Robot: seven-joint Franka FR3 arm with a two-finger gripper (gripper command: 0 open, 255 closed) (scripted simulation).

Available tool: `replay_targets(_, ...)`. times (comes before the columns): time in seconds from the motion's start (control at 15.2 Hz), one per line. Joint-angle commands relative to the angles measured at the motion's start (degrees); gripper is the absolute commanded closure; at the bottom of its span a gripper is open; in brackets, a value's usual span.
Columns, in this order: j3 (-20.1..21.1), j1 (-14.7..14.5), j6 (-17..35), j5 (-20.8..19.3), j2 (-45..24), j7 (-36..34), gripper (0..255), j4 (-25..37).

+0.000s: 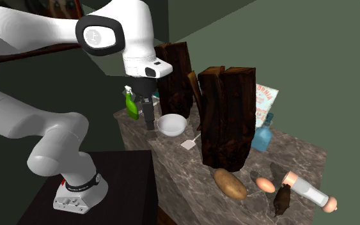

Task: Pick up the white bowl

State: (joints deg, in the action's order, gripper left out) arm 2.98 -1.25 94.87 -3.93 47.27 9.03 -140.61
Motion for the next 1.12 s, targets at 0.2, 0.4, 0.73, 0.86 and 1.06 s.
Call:
replay_targets(0.2,2.4,-1.09,3.92,2.46,-1.79,-3.36,0,-2.67)
replay_targets(0.4,4.88,-2.21,8.12,4.89,-4.34,-6.63,0,-4.75)
replay_targets(0.73,9.16,-4.04,15.65,8.63,-10.28,-11.91,0,-6.78)
replay_targets(0.86,10.91,-4.67,18.79,9.94,-13.23,-13.97,0,-7.07)
replay_targets(1.06,13.56,-5.47,23.55,11.57,-18.21,-17.05,0,-6.9)
